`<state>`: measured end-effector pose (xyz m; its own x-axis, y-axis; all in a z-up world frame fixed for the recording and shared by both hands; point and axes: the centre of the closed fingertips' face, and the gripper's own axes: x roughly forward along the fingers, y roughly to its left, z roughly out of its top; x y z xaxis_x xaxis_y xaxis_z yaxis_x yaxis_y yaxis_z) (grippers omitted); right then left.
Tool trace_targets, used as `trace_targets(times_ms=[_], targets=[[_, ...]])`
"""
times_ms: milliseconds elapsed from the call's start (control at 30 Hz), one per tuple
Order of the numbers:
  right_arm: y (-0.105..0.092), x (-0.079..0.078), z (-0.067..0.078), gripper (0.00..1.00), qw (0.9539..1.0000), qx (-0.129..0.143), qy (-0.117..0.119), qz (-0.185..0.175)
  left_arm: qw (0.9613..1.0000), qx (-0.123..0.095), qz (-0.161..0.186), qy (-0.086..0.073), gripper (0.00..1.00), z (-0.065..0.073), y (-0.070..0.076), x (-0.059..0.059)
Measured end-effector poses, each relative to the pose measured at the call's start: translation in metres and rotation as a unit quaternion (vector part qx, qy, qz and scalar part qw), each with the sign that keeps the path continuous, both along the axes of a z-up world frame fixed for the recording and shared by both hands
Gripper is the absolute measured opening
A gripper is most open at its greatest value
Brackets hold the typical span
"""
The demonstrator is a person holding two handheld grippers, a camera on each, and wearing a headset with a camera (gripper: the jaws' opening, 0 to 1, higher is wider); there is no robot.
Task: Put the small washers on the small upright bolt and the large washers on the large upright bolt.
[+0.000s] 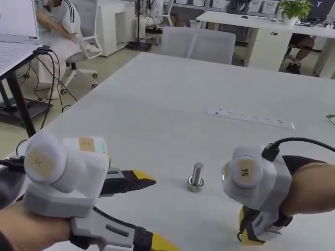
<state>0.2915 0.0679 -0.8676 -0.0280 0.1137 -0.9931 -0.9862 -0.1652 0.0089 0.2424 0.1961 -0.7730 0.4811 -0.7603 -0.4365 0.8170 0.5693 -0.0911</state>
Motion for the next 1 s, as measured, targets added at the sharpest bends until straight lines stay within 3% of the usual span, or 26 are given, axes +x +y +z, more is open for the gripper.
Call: trace_targets(times_ms=[533,1000], targets=[[-0.022,0.017,0.015,0.14,0.999,0.006,-0.008,-0.045,1.0,0.0,-0.004,0.001,0.76,0.0,0.0,0.001],[-0.032,0.035,0.034,0.14,0.998,0.013,-0.022,-0.059,1.0,0.001,-0.001,0.003,0.76,-0.002,0.0,0.001]])
